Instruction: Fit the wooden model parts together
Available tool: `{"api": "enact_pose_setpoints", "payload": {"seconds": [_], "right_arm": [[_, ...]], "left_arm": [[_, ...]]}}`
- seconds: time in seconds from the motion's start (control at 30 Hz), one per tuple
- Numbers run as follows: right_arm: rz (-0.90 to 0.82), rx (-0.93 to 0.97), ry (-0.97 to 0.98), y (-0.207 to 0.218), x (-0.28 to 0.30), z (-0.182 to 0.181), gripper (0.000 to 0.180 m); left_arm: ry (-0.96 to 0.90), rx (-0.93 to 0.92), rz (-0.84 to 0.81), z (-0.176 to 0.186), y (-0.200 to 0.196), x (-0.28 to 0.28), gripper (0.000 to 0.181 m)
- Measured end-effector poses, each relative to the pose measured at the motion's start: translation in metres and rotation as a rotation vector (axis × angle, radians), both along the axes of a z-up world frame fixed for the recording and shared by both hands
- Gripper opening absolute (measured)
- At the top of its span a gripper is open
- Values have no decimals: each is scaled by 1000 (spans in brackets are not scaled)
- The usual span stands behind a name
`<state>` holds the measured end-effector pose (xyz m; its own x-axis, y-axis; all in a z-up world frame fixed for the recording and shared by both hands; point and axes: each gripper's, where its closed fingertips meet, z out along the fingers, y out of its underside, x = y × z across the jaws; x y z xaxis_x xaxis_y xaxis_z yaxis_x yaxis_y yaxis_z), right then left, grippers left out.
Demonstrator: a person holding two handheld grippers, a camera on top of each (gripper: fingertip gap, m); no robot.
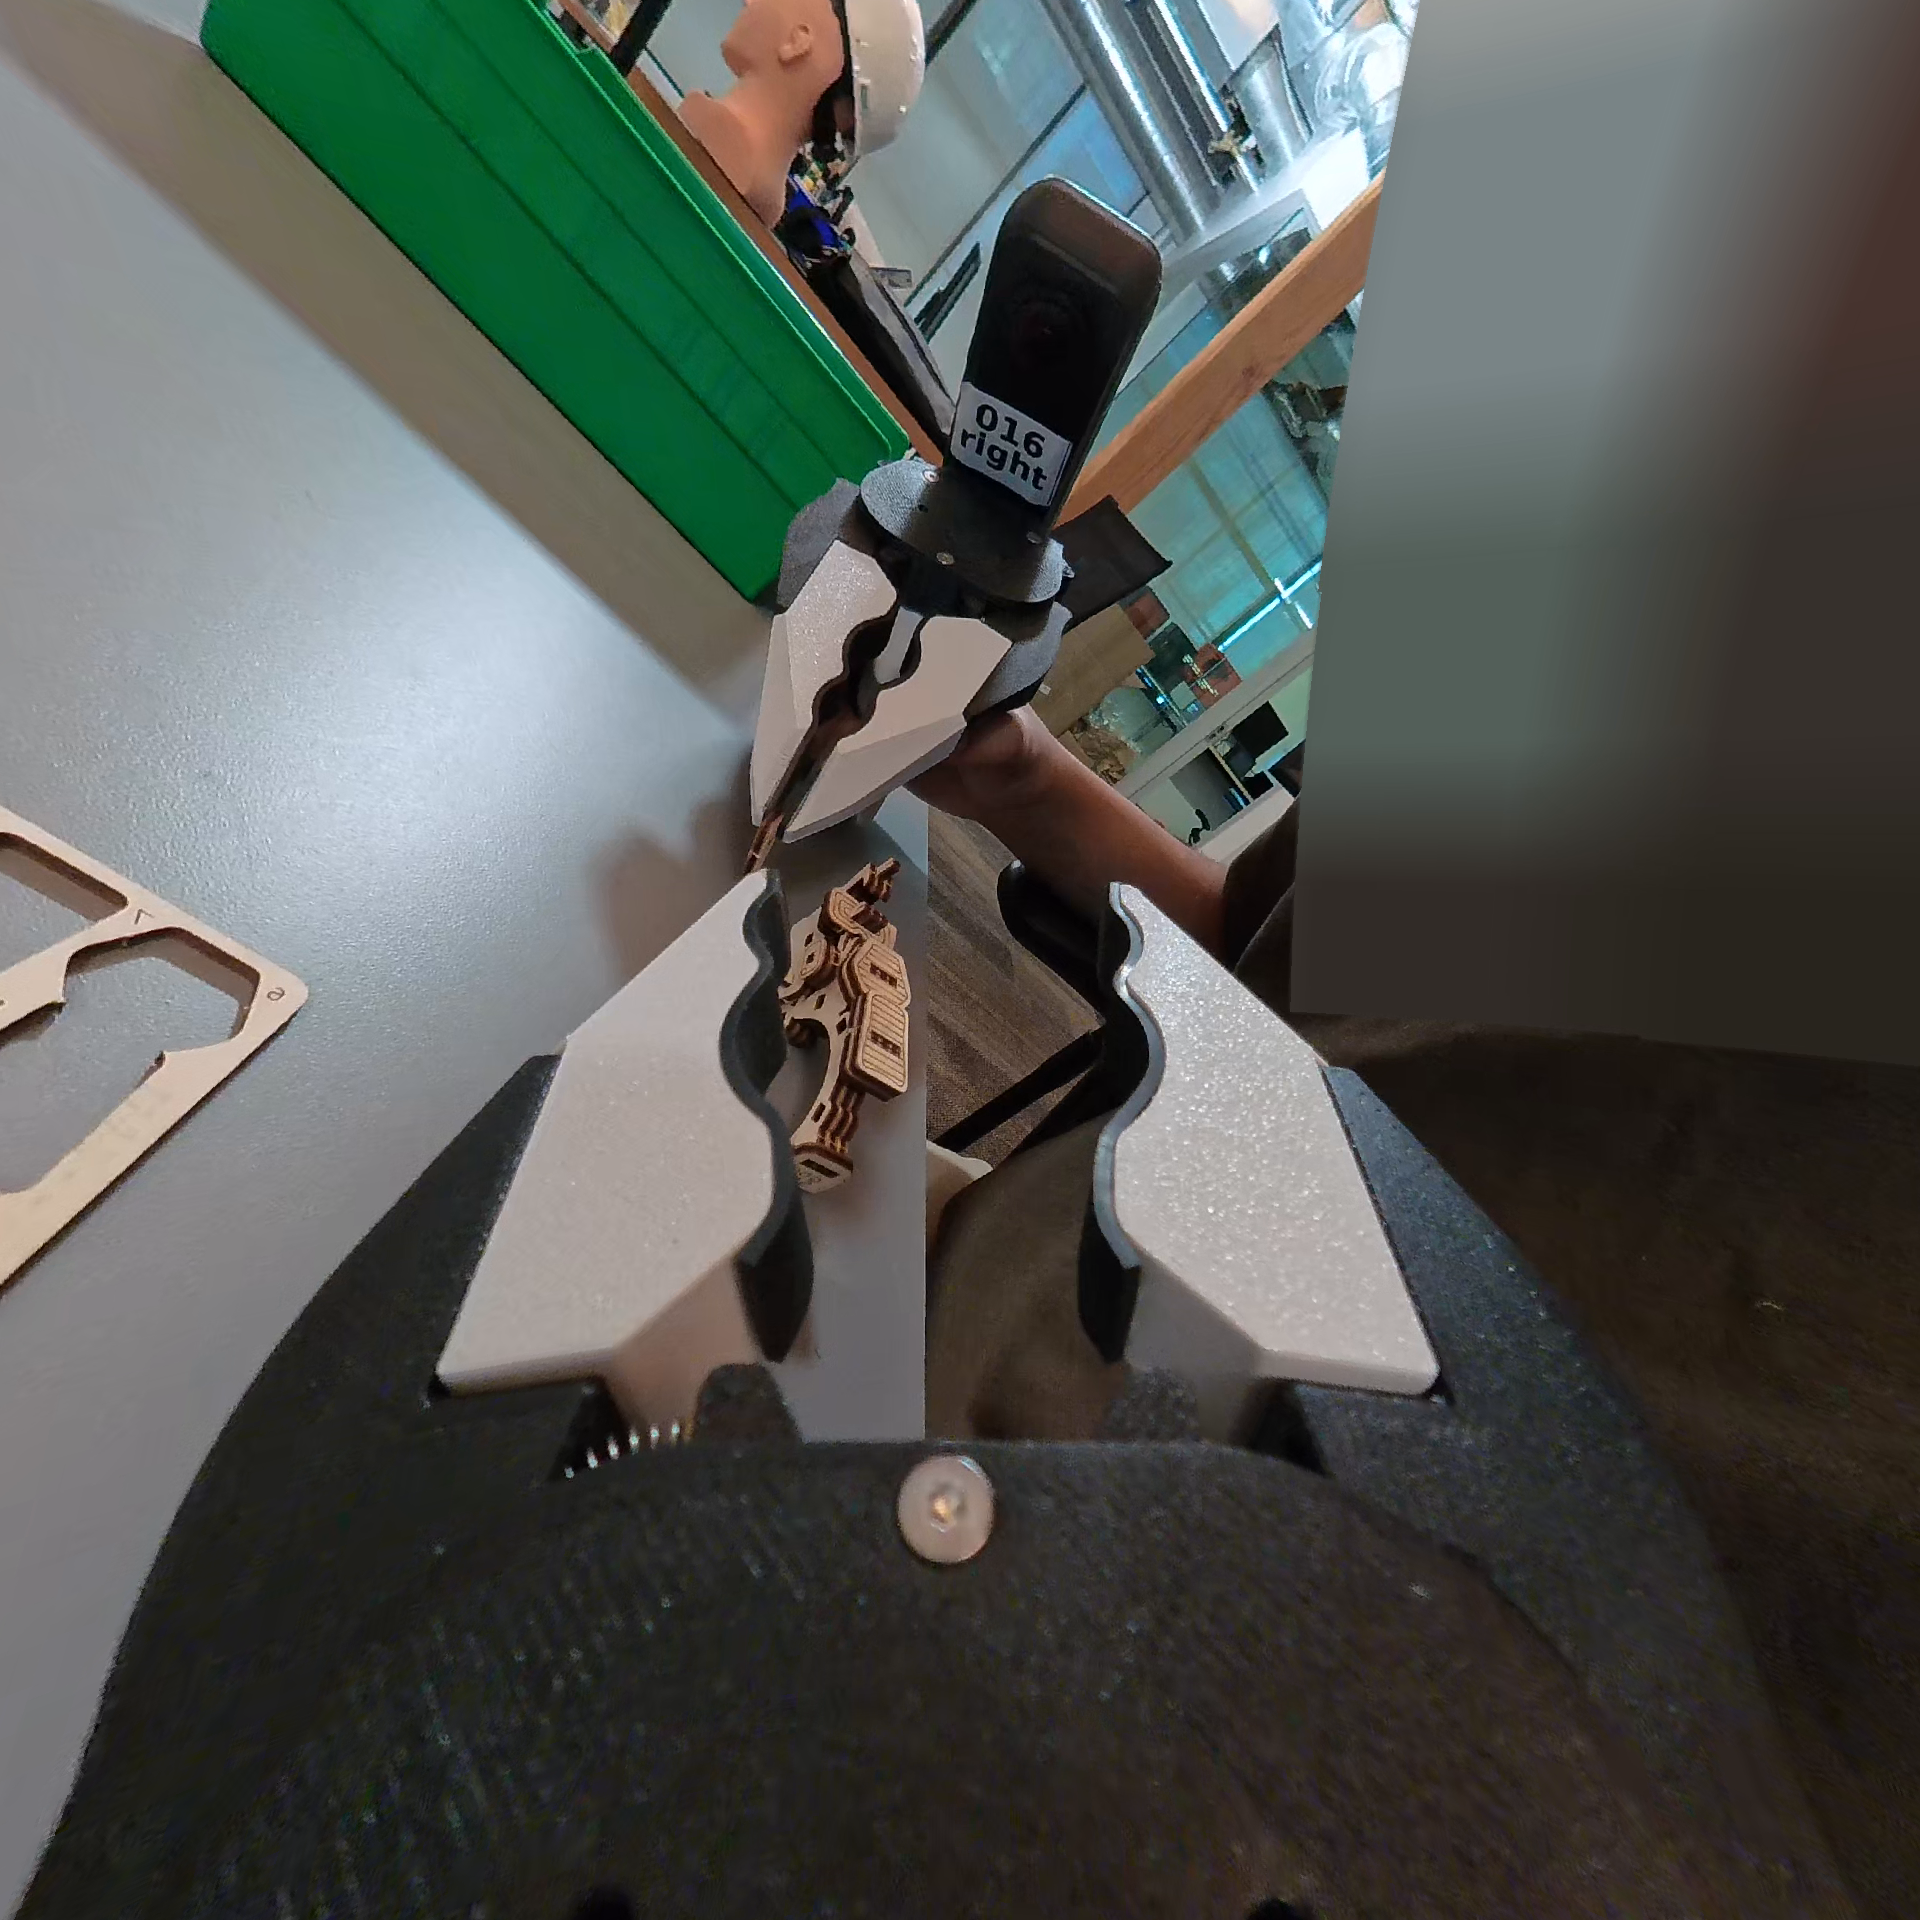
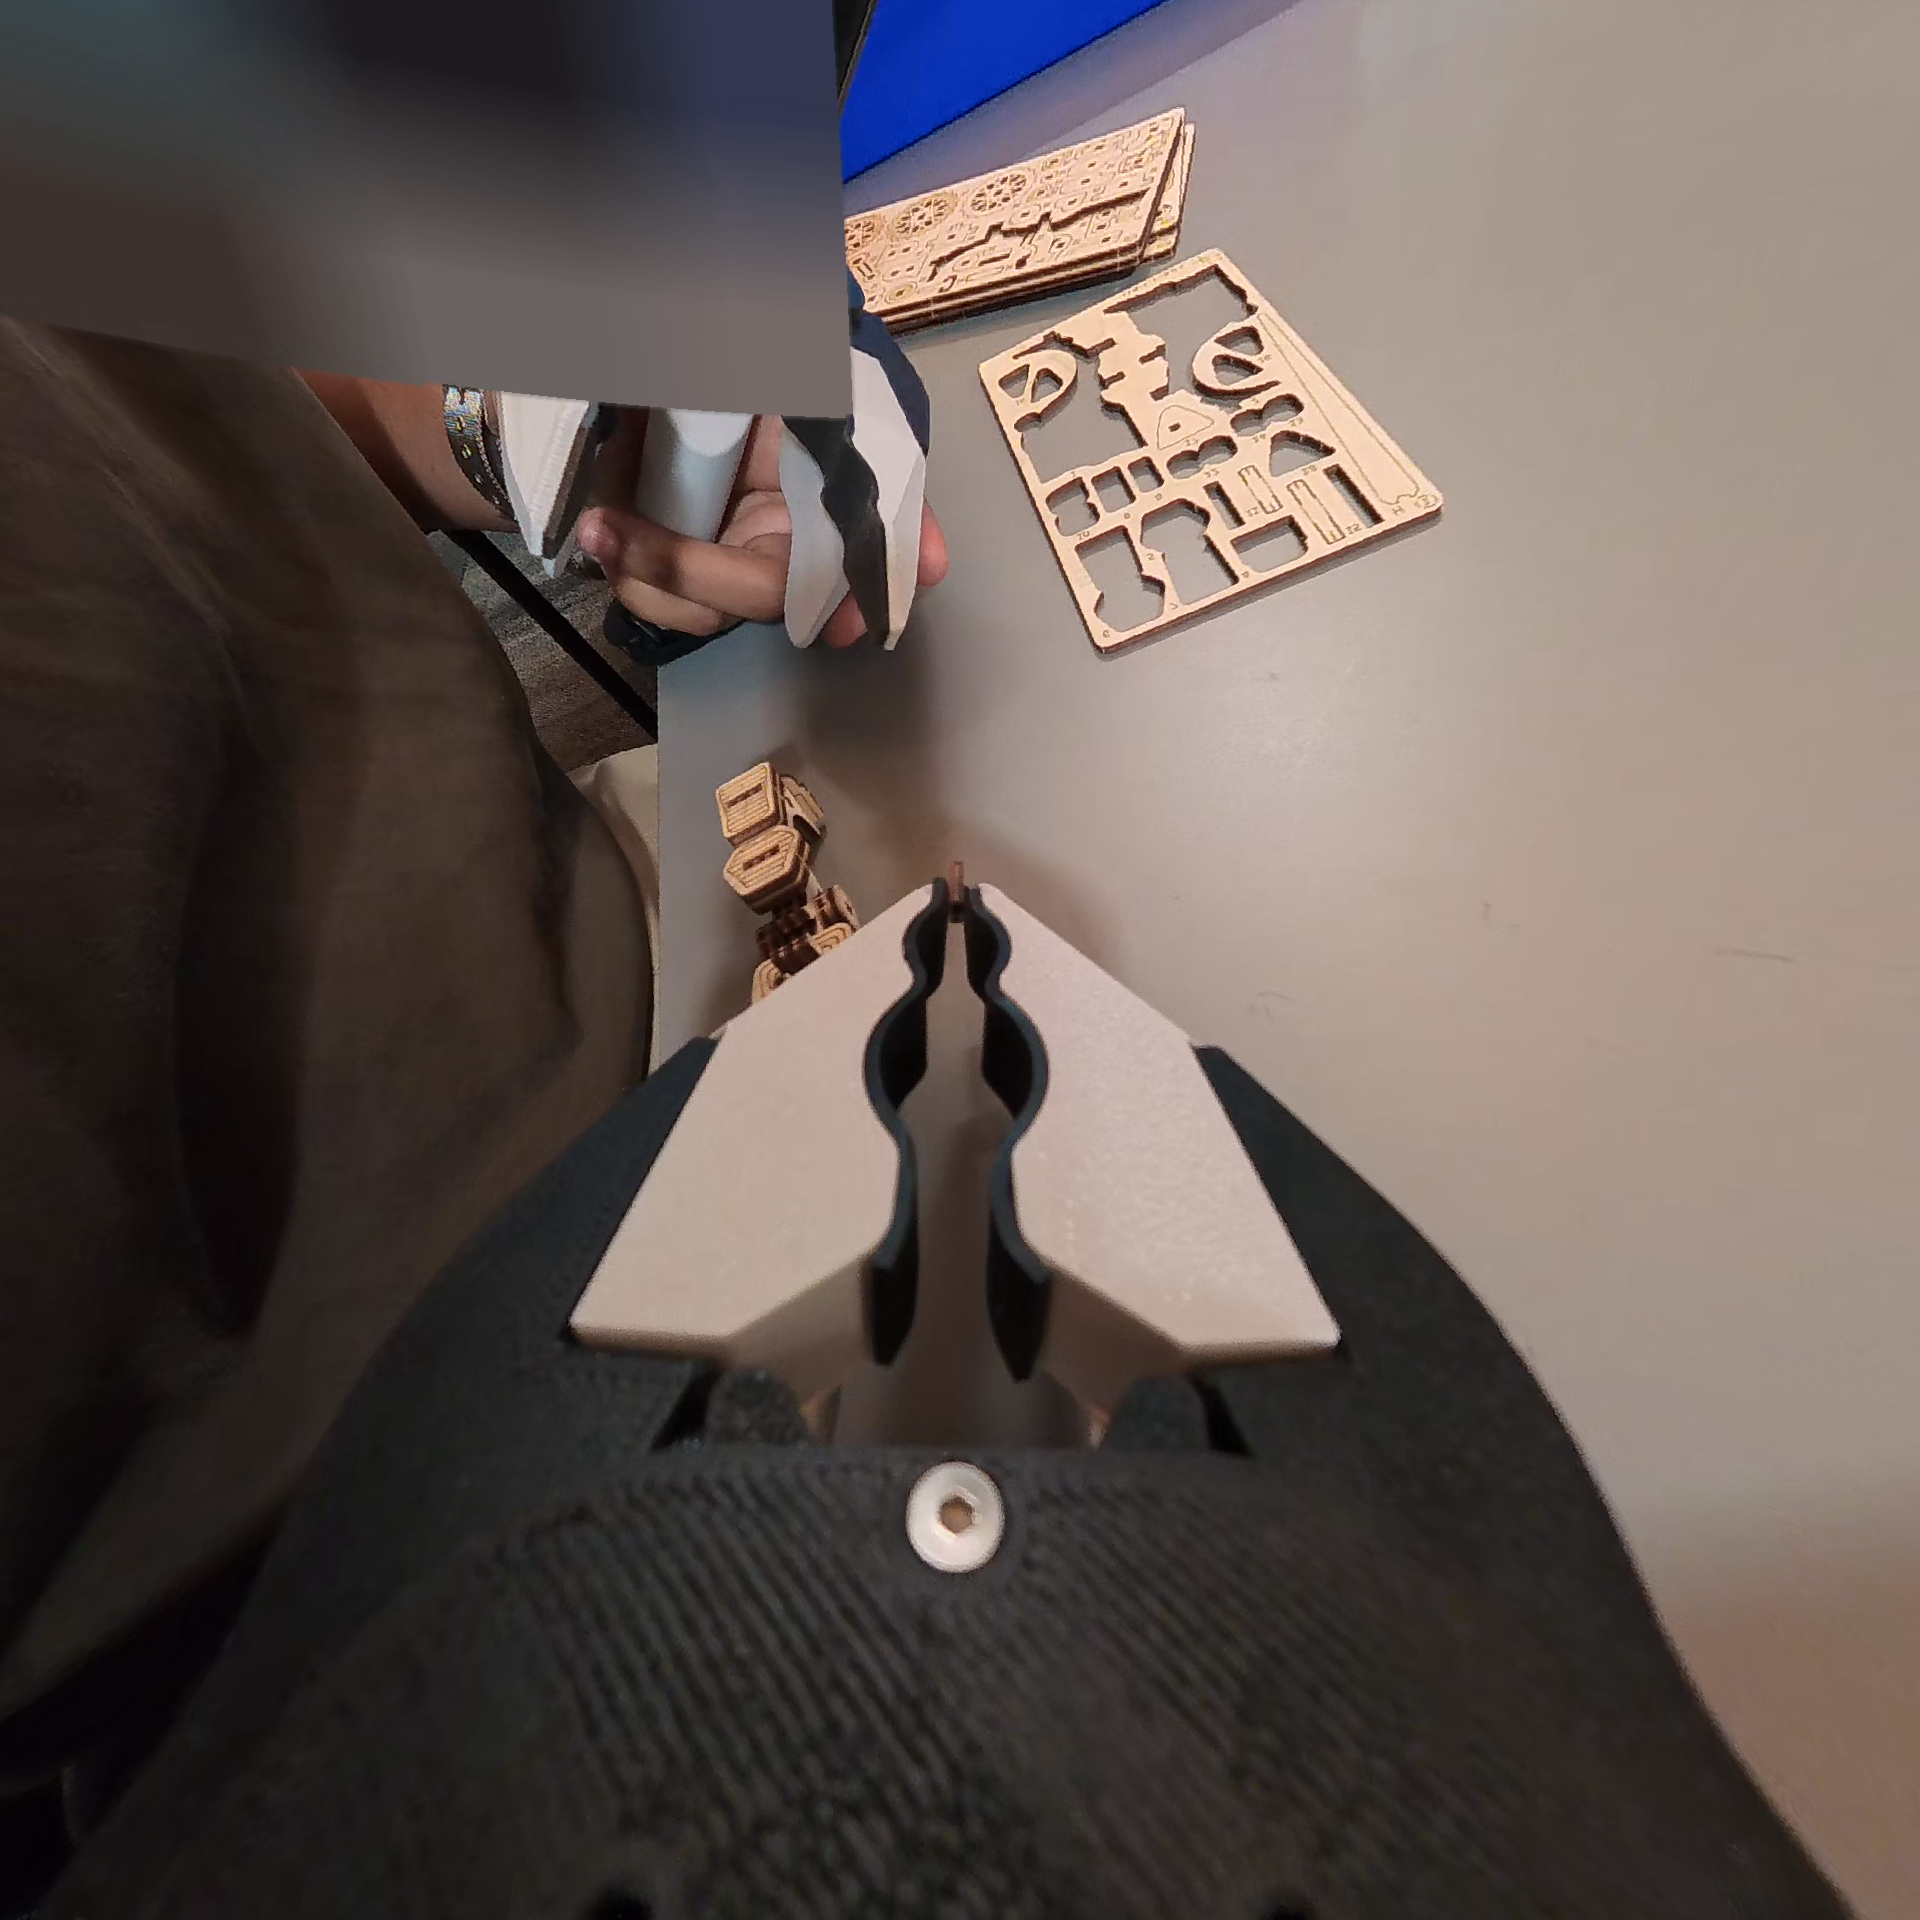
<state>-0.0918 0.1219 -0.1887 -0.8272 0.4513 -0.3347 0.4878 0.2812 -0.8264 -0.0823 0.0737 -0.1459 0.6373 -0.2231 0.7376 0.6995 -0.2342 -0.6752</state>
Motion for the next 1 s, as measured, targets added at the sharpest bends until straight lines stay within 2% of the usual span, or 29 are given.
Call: {"api": "enact_pose_setpoints", "payload": {"seconds": [0.47, 0.8, 1.0], "right_arm": [[2, 12, 15, -1, 1, -1, 1], [-63, -95, 69, 3, -2, 19, 1], [-74, -60, 124, 1, 0, 19, 1]], "left_arm": [[25, 6, -12, 1, 0, 3, 58], [37, 8, 13, 1, -1, 2, 57], [51, -26, 14, -3, 2, 3, 56]]}}
